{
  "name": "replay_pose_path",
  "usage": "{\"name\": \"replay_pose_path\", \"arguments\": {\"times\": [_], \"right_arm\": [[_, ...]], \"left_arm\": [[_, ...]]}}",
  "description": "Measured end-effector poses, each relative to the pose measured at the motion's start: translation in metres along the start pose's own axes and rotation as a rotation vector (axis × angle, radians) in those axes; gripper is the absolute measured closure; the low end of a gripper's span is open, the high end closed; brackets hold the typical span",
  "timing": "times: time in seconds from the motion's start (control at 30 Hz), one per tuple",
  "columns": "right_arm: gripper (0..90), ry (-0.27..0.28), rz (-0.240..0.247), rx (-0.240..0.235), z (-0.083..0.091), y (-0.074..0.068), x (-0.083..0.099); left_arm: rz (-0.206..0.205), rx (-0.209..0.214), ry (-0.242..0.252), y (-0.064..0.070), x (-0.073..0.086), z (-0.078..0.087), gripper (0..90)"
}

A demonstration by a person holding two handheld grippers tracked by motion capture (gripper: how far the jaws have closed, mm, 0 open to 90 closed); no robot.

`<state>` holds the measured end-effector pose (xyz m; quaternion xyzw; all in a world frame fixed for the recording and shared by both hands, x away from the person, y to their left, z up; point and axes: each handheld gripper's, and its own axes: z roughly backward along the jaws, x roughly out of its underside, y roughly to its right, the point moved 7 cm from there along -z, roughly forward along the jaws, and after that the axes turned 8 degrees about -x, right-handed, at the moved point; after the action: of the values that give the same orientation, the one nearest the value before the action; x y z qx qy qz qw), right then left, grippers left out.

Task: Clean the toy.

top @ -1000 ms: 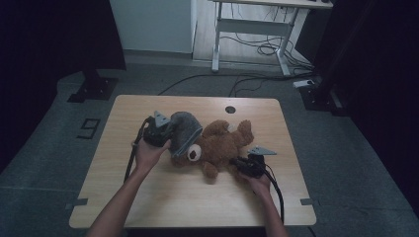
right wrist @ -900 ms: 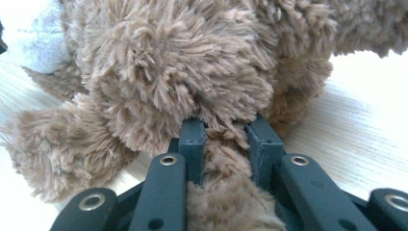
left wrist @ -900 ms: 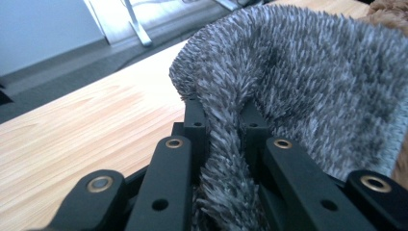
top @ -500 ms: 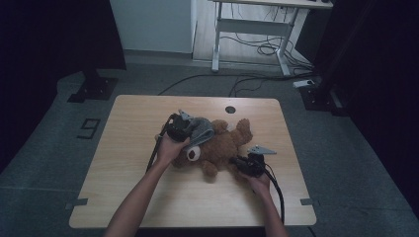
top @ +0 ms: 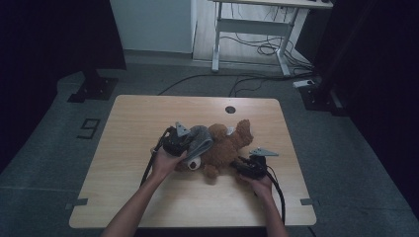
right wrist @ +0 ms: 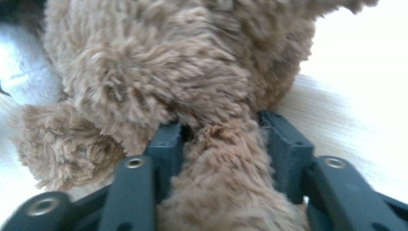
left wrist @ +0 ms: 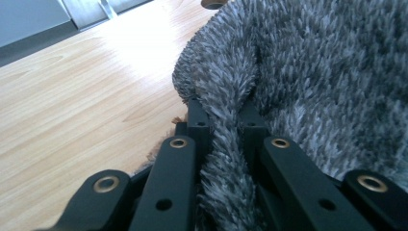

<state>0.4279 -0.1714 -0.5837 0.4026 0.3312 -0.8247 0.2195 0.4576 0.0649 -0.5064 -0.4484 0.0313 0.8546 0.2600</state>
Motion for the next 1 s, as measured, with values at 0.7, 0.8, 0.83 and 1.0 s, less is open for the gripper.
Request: {"name": "replay_pose_path", "arguments": {"times": [0.7,0.8,0.83,1.0], "right_arm": [[21.2,0.221,-0.048,-0.06,0.064,-0.006,-0.045],[19.2,0.235,-0.021,-0.047,0.07,-0.012,-0.059],[19.3,0.231,-0.014,-0.039,0.07,-0.013,-0.061],[46.9,0.116,0.038,-0.027,0.051,-0.017,-0.055]], "left_arm": [[0.005,0.072,0.097,0.024,0.025,0.042,80.2],[0.015,0.082,0.105,0.025,0.027,0.044,80.2],[0.02,0.087,0.107,0.025,0.028,0.045,80.2],[0.029,0.096,0.114,0.024,0.032,0.049,80.0]]}}
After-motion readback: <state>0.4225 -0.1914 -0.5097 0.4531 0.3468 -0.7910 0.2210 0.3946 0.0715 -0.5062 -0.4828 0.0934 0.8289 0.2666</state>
